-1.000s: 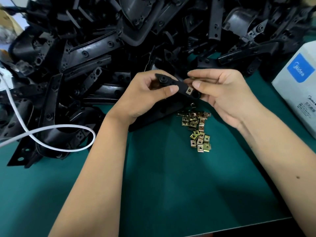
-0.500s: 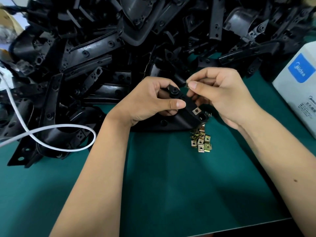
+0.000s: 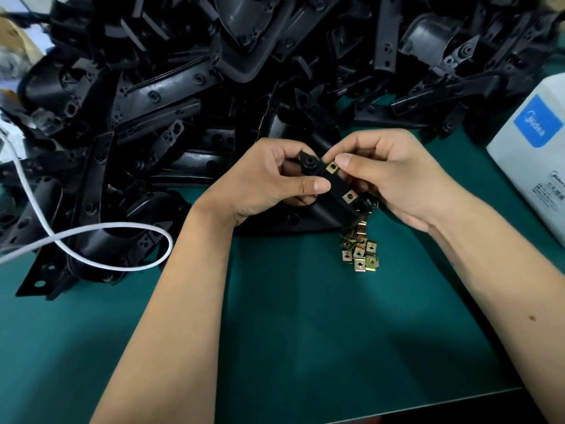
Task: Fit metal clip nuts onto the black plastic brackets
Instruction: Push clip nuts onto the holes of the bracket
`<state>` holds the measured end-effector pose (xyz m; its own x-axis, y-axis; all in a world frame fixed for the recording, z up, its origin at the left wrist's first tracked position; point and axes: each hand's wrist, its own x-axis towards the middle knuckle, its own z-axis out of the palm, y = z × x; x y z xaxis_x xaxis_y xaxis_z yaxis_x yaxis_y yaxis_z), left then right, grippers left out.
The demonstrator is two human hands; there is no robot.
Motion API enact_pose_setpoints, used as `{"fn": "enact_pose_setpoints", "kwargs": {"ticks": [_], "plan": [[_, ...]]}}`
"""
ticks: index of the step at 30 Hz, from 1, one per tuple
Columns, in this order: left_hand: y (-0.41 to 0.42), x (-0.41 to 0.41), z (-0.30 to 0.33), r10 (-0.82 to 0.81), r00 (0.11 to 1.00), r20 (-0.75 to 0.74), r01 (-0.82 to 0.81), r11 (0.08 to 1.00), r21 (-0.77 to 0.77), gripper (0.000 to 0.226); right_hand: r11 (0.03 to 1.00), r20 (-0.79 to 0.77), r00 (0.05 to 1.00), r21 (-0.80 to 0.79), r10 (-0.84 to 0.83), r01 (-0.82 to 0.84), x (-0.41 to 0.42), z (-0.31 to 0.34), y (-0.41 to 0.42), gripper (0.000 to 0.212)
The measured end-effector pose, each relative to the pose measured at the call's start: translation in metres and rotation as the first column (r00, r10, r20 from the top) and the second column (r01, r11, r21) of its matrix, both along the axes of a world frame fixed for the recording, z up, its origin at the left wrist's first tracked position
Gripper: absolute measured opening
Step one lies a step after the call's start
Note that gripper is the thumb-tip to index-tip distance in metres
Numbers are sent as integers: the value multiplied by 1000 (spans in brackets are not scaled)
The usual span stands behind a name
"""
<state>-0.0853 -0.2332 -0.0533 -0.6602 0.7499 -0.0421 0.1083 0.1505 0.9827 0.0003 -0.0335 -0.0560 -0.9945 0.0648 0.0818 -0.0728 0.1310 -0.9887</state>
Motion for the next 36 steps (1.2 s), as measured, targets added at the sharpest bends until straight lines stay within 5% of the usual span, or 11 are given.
{"fn": "enact_pose_setpoints", "kwargs": {"ticks": [15,36], "plan": [[1,2,0,-33,999,-25,34,999,18,20,994,19,998,-98,53,-51,0,1,-2,22],[10,5,0,8,988,-155,1,998,58,22,992,9,992,-38,124,-124,1,4,8,24]]}}
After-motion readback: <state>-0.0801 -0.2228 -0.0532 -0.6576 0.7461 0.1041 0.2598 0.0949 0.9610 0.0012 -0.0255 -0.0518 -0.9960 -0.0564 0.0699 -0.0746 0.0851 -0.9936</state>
